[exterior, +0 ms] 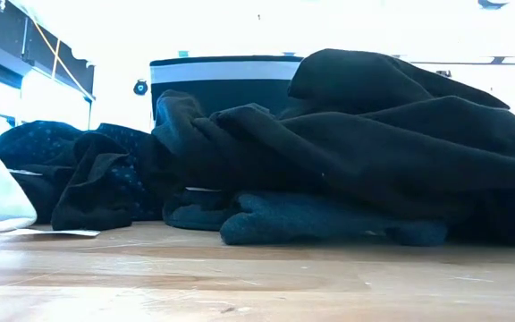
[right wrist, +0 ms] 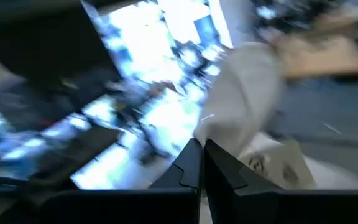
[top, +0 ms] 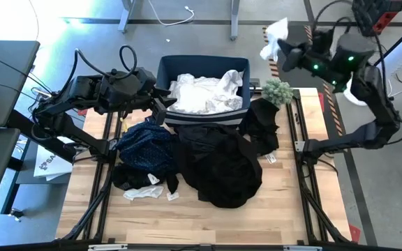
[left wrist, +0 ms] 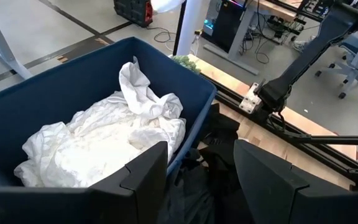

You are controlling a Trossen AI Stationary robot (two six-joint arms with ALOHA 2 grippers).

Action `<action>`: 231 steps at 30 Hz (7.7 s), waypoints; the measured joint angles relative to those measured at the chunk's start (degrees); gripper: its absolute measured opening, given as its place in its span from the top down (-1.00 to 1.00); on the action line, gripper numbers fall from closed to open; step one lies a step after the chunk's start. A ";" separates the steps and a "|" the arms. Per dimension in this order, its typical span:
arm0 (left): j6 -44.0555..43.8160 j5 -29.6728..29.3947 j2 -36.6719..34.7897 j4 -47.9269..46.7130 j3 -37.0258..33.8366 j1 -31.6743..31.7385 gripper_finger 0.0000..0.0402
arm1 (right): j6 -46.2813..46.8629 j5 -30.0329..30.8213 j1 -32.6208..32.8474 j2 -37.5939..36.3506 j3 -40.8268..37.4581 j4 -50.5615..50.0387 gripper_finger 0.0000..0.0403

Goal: Sort clothes
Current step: Put the right white sock into the blue bin, then put the white sock into the blue bin, then put the blue shirt into the blue bin

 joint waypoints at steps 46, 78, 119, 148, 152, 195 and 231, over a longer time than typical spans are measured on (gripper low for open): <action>-0.11 0.00 0.00 -0.02 0.00 -0.02 0.09 | -10.21 0.67 -1.89 30.01 13.07 -27.49 1.00; -1.53 -0.01 0.02 -0.04 0.00 -0.02 0.09 | -4.59 -15.35 -8.48 41.58 13.09 -40.95 0.27; -5.07 23.77 0.02 -9.58 -26.57 -18.62 0.09 | -12.24 -12.45 0.78 31.97 14.19 -19.30 0.28; -24.31 41.16 4.82 30.87 -73.12 -27.29 0.94 | -9.30 -12.34 7.05 27.25 6.25 -20.02 0.28; -21.15 47.96 -0.41 27.52 -67.41 -27.21 0.97 | -9.30 -12.34 7.05 27.23 6.25 -19.98 0.28; 11.90 3.83 4.80 0.13 -15.64 27.17 0.94 | 1.31 -5.38 10.66 15.84 25.07 -34.06 0.28; -5.76 12.77 -6.55 -9.35 -21.87 -0.23 0.28 | -7.78 -15.60 26.76 20.70 25.00 -48.10 0.28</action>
